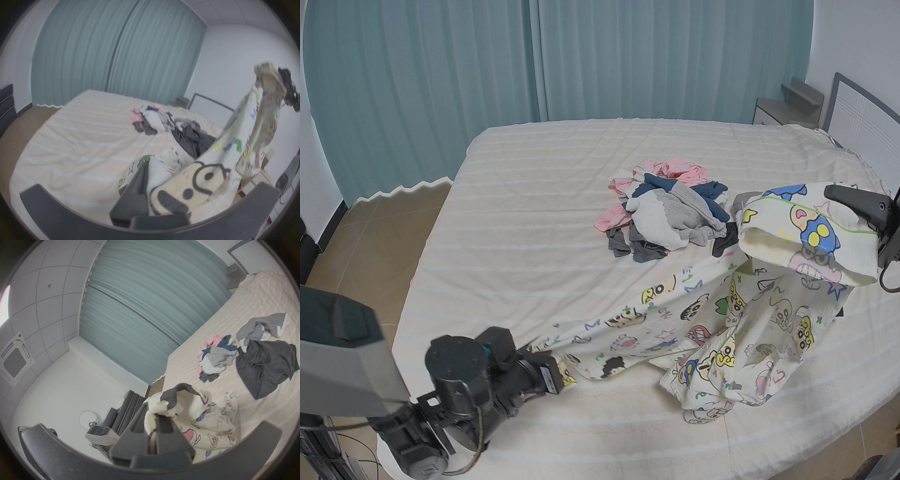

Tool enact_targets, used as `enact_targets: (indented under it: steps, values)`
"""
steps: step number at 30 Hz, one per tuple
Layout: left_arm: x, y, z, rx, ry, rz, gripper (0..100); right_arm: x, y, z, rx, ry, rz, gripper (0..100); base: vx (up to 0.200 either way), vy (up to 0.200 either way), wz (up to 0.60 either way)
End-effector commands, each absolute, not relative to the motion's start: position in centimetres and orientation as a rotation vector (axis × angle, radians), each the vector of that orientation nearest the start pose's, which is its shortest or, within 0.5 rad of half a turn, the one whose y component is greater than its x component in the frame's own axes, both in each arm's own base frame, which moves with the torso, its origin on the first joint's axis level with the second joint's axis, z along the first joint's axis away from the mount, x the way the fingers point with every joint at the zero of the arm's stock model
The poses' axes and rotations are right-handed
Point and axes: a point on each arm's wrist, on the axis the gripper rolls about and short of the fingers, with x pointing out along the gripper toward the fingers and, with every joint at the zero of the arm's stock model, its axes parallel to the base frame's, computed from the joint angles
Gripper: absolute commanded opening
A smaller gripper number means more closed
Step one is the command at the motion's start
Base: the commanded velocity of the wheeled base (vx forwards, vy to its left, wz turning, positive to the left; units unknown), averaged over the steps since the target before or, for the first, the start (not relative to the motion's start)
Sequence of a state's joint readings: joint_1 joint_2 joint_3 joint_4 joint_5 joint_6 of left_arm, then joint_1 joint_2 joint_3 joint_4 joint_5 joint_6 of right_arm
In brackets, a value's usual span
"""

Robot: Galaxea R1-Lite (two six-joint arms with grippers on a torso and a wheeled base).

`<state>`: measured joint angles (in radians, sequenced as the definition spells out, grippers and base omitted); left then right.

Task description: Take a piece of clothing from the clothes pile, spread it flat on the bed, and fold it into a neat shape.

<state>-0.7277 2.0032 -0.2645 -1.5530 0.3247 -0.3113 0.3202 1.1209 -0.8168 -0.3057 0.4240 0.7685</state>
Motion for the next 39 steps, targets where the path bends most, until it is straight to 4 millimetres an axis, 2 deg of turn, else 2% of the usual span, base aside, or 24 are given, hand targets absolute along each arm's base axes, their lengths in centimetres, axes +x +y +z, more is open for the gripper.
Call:
enact_targets:
  steps: [1,4,8,12,16,20,23,24,26,31,39]
  values:
    - [20.7,-13.7,12.1,-0.273,0.021,-0.291,0,15.4,4.5,28.7,0.724,0.257,0.613,0,0.000,0.000,0.00]
    - [21.3,-12.0,14.1,-0.221,-0.079,-0.231,0,15.2,4.4,28.8,0.700,0.232,0.612,0,0.000,0.000,0.00]
    - [21.9,-11.0,16.7,-0.214,-0.188,-0.185,0,15.1,4.3,29.2,0.684,0.209,0.619,0,0.000,0.000,0.00]
    - [22.1,-9.7,20.7,-0.221,-0.271,-0.137,0,15.0,4.3,30.1,0.666,0.164,0.621,0,0.000,0.000,0.00]
    - [21.0,-8.9,24.7,-0.230,-0.297,-0.128,0,15.0,4.3,30.8,0.665,0.129,0.616,0,0.000,0.000,0.00]
    - [19.8,-8.2,27.7,-0.233,-0.307,-0.124,0,14.8,4.3,31.7,0.661,0.085,0.635,0,0.000,0.000,0.00]
    - [19.7,-7.9,28.5,-0.233,-0.316,-0.112,0,14.7,4.2,32.2,0.658,0.060,0.644,0,0.000,0.000,0.00]
    - [19.4,-7.3,29.7,-0.236,-0.339,-0.095,0,14.3,4.3,33.1,0.656,0.022,0.668,0,0.000,0.000,0.00]
    - [18.9,-7.1,30.7,-0.247,-0.370,-0.093,0,13.7,4.3,33.5,0.652,0.007,0.693,0,0.000,0.000,0.00]
    - [17.8,-6.6,32.0,-0.264,-0.417,-0.089,0,13.0,4.9,33.3,0.653,0.027,0.739,0,0.000,0.000,0.00]
    - [15.5,-5.6,30.2,-0.245,-0.381,-0.085,0,13.2,5.0,31.0,0.661,0.100,0.721,0,0.000,0.000,0.00]
